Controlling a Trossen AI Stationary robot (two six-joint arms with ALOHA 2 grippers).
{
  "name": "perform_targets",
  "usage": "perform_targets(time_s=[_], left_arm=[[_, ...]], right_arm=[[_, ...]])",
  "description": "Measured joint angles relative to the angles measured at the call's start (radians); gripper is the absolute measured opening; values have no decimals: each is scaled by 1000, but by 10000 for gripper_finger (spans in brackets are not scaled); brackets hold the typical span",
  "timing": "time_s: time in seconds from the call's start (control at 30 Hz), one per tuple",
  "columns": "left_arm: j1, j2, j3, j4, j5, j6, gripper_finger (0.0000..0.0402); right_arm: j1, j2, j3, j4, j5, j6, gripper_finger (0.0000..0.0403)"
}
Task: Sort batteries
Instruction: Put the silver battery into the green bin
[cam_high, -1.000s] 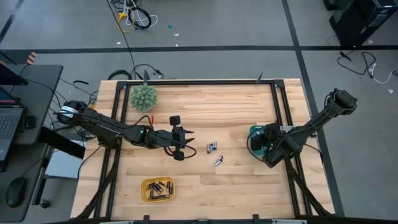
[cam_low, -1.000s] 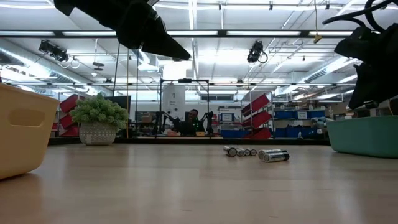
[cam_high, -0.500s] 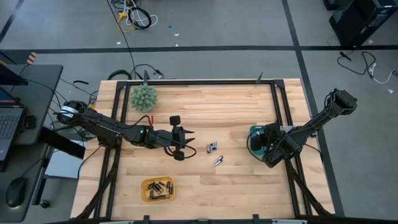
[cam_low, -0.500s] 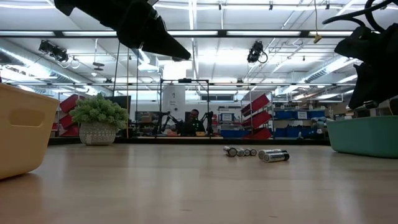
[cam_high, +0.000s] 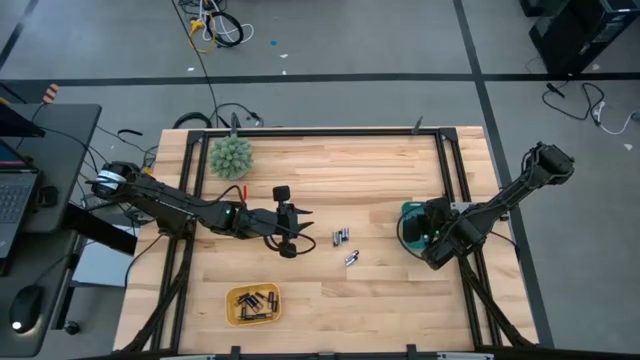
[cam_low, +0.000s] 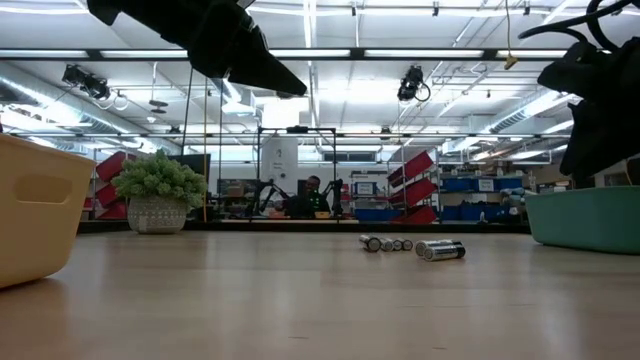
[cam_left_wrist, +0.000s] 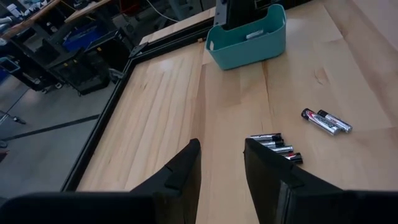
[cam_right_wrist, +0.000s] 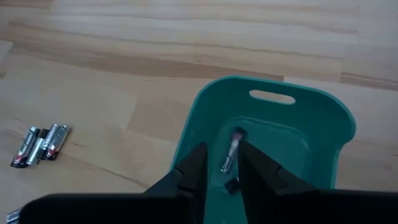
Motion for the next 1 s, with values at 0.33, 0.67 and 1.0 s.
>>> perform_targets(time_s=[0.33, 0.67, 1.0], left_arm=[[0, 0, 0, 0, 0, -1, 119], [0, 0, 0, 0, 0, -3, 119], [0, 0, 0, 6, 0, -16, 119]], right_arm=[[0, -3, 75, 4, 36, -86, 74], [-15, -3, 197, 145, 95, -538, 73], [-96, 40, 200, 675, 39, -1305, 73]])
